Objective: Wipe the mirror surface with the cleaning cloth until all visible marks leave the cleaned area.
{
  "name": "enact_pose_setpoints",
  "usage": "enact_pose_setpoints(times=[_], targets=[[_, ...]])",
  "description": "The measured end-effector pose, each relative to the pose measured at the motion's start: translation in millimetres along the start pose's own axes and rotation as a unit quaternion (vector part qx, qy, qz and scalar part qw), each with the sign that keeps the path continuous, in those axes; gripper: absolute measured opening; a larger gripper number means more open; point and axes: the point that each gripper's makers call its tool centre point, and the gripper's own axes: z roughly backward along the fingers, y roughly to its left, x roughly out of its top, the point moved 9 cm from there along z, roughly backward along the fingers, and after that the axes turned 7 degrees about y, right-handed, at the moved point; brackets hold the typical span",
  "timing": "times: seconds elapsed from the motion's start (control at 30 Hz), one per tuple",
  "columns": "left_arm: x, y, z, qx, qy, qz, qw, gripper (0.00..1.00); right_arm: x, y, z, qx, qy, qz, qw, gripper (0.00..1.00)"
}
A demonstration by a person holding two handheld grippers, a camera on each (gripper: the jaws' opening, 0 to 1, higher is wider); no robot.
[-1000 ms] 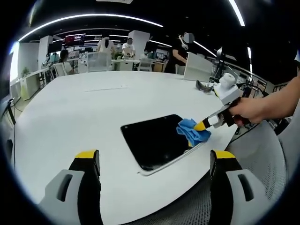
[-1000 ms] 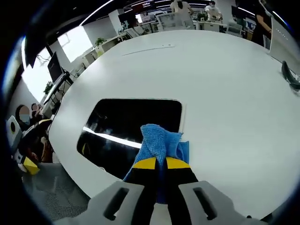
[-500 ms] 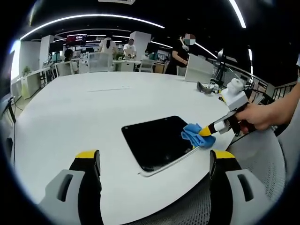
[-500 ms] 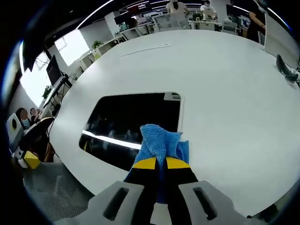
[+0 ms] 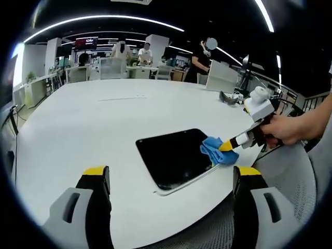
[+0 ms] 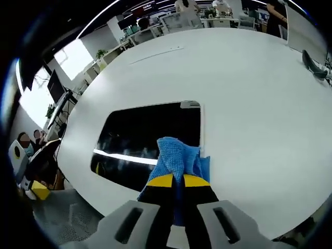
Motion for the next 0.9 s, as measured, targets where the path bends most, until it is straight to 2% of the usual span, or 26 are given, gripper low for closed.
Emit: enact_pose_setpoints(times=[0.27, 0.73, 0.9], targets=[[-3.0, -0.9, -1, -0.003, 0.021, -0.005, 0.9998, 0.99, 1.9, 12, -4, 0.004, 0.002, 0.01, 0.9999, 0.0], [-4.4, -0.4, -2, -0.003, 0.026, -0.006, 0.9996, 0.99, 9.5, 43, -18, 0.026, 0.009, 0.021, 0.9994, 0.0], [-5.7, 0.0, -2, 0.004, 0.032, -0.02, 0.9993, 0.99, 12.3, 56, -23, 0.032, 0.013, 0.035, 0.9988, 0.0]])
